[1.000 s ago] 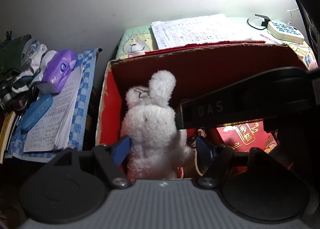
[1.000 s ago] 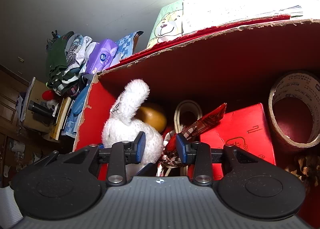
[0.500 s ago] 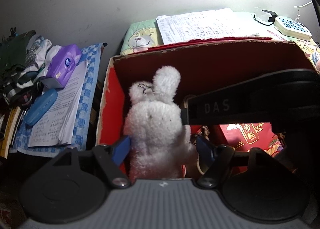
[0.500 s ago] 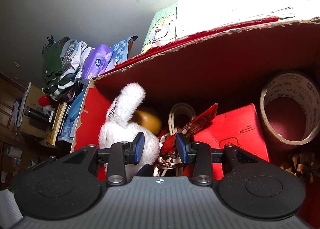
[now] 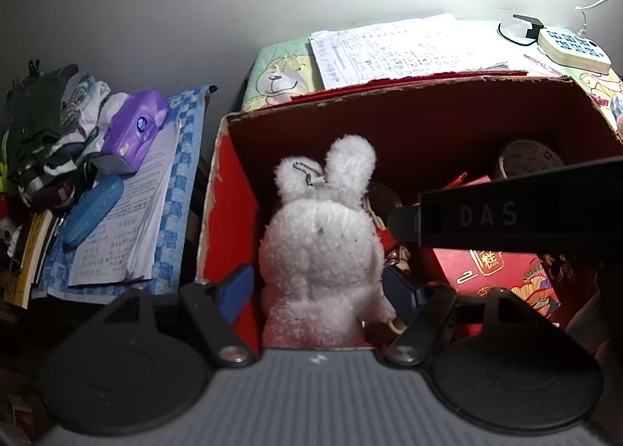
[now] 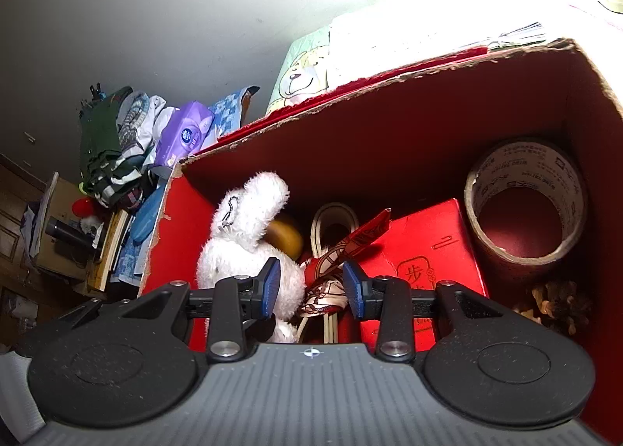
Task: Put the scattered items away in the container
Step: 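Lower the bunny into the box and open both grippers, withdrawing, then close both grippers on the brown teddy bear on the bed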
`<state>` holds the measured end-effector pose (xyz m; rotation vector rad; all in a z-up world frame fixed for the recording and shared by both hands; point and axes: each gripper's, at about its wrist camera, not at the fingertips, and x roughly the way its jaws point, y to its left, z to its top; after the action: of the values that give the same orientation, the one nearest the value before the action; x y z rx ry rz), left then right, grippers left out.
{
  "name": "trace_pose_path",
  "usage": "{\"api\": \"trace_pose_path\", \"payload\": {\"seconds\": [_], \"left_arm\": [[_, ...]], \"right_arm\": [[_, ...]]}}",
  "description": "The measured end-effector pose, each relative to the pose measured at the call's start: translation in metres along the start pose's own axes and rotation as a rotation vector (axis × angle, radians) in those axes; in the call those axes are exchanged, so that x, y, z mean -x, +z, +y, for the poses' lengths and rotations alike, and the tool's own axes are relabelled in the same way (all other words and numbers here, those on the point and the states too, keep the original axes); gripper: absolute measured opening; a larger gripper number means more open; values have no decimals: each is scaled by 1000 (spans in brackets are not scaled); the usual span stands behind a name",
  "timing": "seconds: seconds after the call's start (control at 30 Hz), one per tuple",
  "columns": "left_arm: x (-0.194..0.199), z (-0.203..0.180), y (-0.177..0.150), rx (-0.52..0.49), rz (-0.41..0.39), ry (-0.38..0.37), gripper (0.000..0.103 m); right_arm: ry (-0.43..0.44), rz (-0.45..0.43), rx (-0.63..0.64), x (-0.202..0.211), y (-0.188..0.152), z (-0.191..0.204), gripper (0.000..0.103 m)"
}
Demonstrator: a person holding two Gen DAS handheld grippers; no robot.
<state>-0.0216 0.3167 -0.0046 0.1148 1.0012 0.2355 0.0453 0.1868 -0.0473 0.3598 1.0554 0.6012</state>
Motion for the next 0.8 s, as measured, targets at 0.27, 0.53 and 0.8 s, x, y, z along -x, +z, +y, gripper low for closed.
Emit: {"api": "trace_pose_path", "payload": {"seconds": [0.27, 0.53, 0.8], "left_arm": [[35, -8, -4, 10, -50, 47, 82], [66, -39, -9, 27, -72, 16, 79], [94, -113, 9, -14, -112, -133, 75]], "right_arm": [[67, -68, 16, 31, -8, -1, 39], [129, -135, 46, 75, -17, -15, 39], [126, -260, 37, 148, -23, -74, 39]]}}
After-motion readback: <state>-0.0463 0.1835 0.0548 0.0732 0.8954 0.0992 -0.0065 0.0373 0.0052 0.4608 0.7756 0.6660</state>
